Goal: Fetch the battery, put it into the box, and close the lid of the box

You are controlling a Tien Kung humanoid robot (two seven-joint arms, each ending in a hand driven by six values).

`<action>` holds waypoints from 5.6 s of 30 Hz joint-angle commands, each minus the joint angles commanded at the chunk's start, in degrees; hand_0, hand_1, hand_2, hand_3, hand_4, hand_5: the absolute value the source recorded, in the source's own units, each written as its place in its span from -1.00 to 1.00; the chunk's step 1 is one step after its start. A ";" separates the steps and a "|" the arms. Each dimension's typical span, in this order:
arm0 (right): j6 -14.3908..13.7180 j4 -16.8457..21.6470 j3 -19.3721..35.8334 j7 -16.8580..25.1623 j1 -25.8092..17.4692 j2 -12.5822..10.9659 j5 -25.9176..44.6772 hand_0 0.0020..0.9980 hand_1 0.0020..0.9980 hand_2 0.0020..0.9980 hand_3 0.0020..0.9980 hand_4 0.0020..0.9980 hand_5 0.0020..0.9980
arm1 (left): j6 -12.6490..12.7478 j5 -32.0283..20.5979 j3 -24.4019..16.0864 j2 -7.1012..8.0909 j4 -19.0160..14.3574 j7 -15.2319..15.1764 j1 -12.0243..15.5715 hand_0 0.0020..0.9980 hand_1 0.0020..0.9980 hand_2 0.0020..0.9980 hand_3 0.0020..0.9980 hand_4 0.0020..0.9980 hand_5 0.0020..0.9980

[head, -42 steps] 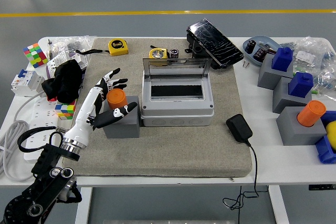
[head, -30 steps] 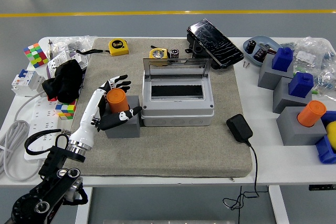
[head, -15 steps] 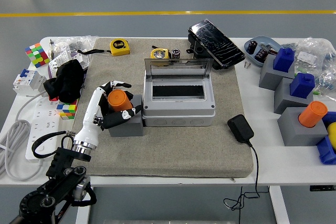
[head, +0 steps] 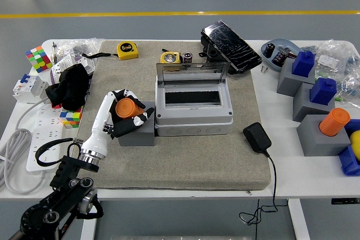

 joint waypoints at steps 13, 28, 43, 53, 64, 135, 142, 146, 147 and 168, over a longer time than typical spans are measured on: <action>0.02 0.00 0.04 -0.07 -0.18 -0.06 -0.28 0.28 0.33 0.35 0.21 0.99 0.17 | 1.04 12.42 -1.36 2.02 -11.98 12.69 -0.96 -0.68 -0.72 -0.55 -0.41 0.48 -1.00; 0.10 0.00 -0.82 -0.18 0.41 -0.29 0.19 0.28 0.33 0.35 0.21 0.99 0.17 | -0.32 23.51 14.57 3.60 -8.58 25.08 -16.02 -0.68 -0.72 -0.55 -0.40 0.60 -1.00; 0.17 0.00 -1.93 -0.19 0.67 -0.49 0.65 0.28 0.33 0.35 0.21 0.99 0.17 | -0.31 28.87 21.76 -1.60 0.17 28.84 -27.03 -0.63 -0.60 -0.46 -0.20 0.84 -1.00; 0.21 0.00 -1.78 -0.25 0.25 -0.55 0.30 0.28 0.33 0.35 0.21 0.99 0.17 | 3.47 30.39 20.81 -2.88 2.57 24.46 -27.37 -0.39 -0.18 -0.07 0.28 0.97 -0.98; 0.11 0.00 -1.86 -0.12 0.35 -0.42 0.89 0.28 0.33 0.35 0.21 0.99 0.17 | 3.90 31.61 20.32 -2.88 2.85 23.73 -26.74 0.11 0.37 0.45 0.58 1.00 -0.82; 0.00 0.00 -3.01 0.20 0.25 -0.34 2.43 0.28 0.33 0.35 0.21 0.99 0.17 | 0.76 29.48 14.28 -0.19 -8.37 28.13 -22.58 0.26 0.43 0.43 0.50 1.00 -0.58; -0.02 0.00 -3.16 0.17 0.35 -0.32 2.75 0.28 0.33 0.35 0.21 0.99 0.17 | 0.25 31.17 9.65 0.06 -4.99 28.86 -23.85 0.40 0.52 0.50 0.56 1.00 -0.55; -0.05 0.00 -3.00 0.11 0.33 -0.36 2.61 0.28 0.33 0.35 0.21 0.99 0.17 | -0.23 32.06 8.82 0.14 -3.14 29.54 -24.06 0.43 0.56 0.51 0.56 1.00 -0.52; -0.05 0.00 -2.99 0.12 0.32 -0.36 2.60 0.28 0.33 0.35 0.21 0.99 0.17 | -0.50 32.25 8.87 0.21 -2.87 29.92 -23.98 0.43 0.56 0.51 0.56 1.00 -0.52; -0.04 0.00 -3.06 0.23 0.18 -0.28 2.54 0.28 0.33 0.35 0.21 0.99 0.17 | -4.26 32.34 14.50 1.98 -10.24 35.52 -20.16 0.34 0.48 0.44 0.50 0.99 -0.49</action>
